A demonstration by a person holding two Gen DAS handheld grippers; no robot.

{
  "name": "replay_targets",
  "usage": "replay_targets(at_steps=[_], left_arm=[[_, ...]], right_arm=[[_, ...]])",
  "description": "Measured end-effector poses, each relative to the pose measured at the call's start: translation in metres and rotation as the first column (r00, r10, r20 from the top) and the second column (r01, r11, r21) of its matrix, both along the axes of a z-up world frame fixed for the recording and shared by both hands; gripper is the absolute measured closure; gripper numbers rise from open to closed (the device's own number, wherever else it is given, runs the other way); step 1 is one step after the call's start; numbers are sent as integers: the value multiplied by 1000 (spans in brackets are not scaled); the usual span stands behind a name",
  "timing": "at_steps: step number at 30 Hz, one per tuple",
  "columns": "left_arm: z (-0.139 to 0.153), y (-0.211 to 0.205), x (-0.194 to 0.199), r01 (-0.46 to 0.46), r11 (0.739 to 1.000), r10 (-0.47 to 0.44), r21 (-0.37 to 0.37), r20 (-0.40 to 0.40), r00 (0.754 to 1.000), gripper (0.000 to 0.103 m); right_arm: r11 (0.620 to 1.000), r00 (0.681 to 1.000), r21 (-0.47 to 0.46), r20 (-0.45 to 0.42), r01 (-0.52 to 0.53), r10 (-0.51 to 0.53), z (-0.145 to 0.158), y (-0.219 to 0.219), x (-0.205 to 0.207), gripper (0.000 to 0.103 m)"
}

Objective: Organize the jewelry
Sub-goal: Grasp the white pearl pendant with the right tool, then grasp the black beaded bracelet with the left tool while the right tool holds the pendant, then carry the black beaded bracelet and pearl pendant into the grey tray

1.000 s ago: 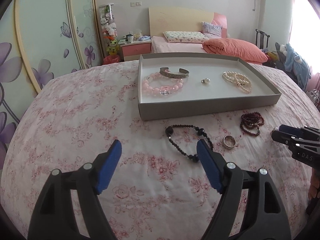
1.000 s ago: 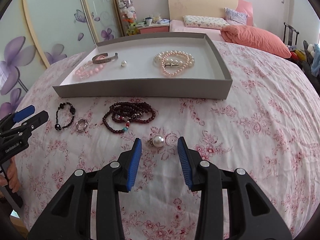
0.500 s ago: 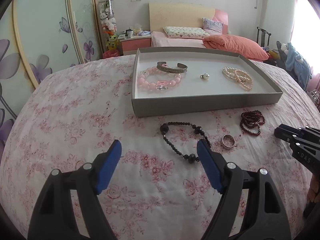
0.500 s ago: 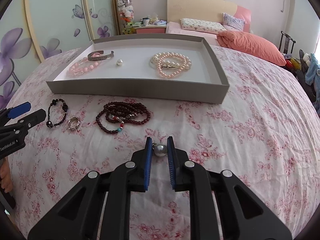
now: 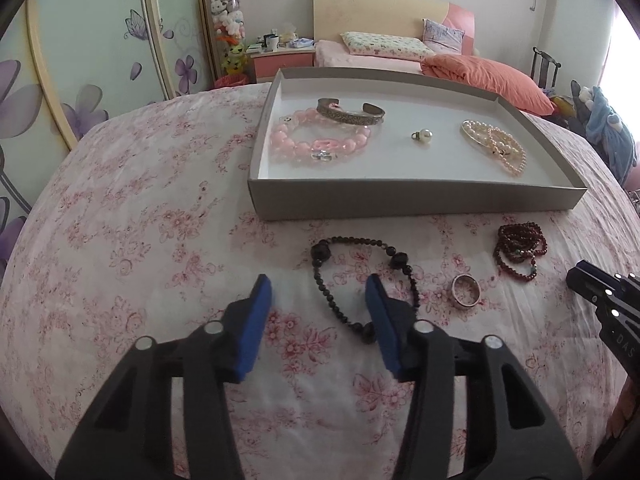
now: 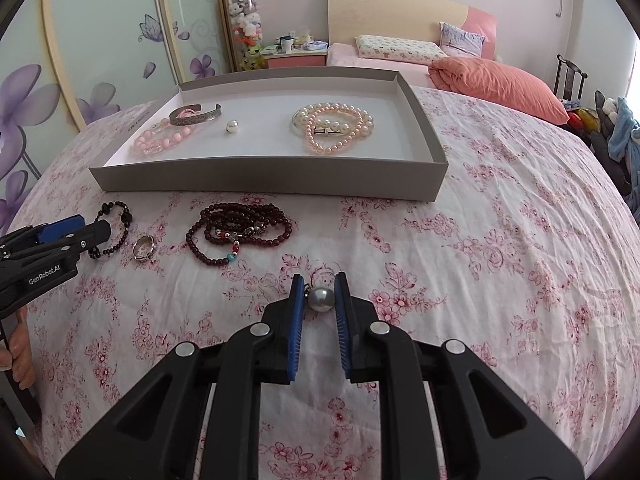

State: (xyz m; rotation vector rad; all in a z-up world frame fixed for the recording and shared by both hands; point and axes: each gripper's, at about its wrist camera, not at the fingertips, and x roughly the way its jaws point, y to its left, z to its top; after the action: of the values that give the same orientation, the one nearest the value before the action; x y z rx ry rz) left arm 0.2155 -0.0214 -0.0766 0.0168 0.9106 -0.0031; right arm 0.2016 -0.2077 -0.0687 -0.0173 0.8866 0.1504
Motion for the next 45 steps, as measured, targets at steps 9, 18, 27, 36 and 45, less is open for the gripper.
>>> replay_targets(at_steps=[9, 18, 27, 36, 45], left_arm=[[1, -5, 0, 16, 1000, -17, 8, 11, 1000, 98], [2, 10, 3, -10, 1000, 10, -9, 5, 1000, 98], [15, 23, -5, -11, 998, 14, -62, 46, 999, 98], [33, 28, -15, 6, 994, 6, -114, 108, 994, 98], [48, 27, -26, 29, 990, -5, -139, 165, 986, 98]], right_arm=[[1000, 1000, 2, 0, -1, 1, -1, -1, -3, 87], [1000, 1000, 3, 0, 0, 0, -1, -1, -3, 87], [1000, 1000, 31, 6, 6, -7, 1, -3, -4, 87], [999, 999, 44, 33, 4, -6, 7, -1, -7, 87], [998, 996, 57, 84, 2, -7, 19, 0, -11, 87]])
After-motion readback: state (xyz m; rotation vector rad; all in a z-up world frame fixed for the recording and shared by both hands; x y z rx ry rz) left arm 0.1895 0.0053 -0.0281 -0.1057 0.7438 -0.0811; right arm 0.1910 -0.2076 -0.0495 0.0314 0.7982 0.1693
